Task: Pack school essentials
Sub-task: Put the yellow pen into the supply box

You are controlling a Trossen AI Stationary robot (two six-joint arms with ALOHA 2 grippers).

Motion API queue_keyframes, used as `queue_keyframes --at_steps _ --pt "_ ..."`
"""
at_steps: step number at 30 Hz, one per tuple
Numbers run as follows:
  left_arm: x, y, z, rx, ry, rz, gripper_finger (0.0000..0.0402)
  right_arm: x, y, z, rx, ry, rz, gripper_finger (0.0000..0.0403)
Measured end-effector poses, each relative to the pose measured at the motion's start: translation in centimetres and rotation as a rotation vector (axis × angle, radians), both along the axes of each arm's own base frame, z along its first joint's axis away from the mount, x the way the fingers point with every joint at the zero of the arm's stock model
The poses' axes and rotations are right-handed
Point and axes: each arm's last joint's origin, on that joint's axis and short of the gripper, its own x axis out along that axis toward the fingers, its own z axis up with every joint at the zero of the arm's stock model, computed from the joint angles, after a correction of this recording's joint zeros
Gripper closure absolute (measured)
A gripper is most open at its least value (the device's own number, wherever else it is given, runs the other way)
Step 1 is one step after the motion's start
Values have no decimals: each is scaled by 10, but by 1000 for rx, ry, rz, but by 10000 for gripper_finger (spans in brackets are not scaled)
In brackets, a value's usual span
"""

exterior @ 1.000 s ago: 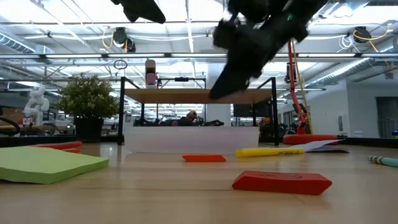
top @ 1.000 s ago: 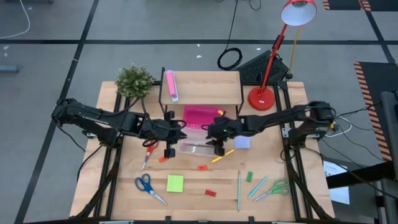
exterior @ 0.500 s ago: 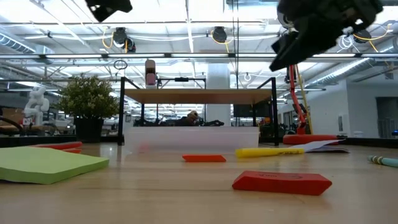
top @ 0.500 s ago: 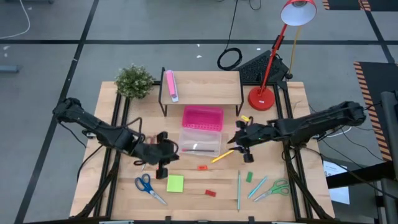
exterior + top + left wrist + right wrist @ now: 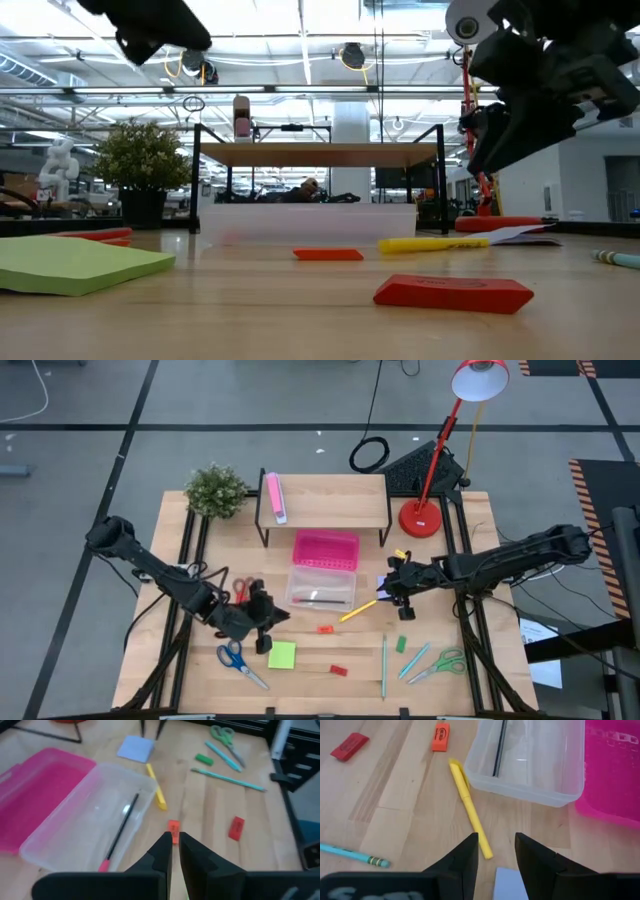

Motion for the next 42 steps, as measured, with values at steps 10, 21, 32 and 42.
queue_keyframes --at_steps 10,21,32,42 --pt "-2 2 -11 -25 -27 38 366 8 1 -13 21 49 47 280" --pt "-3 -1 -11 -28 -22 22 366 27 6 -38 47 71 130 277" --pt "-3 -1 -11 -28 -23 21 366 36 -1 -63 7 138 116 259" --pt "-3 -1 -12 -28 -22 22 366 36 -1 -68 -1 159 149 336"
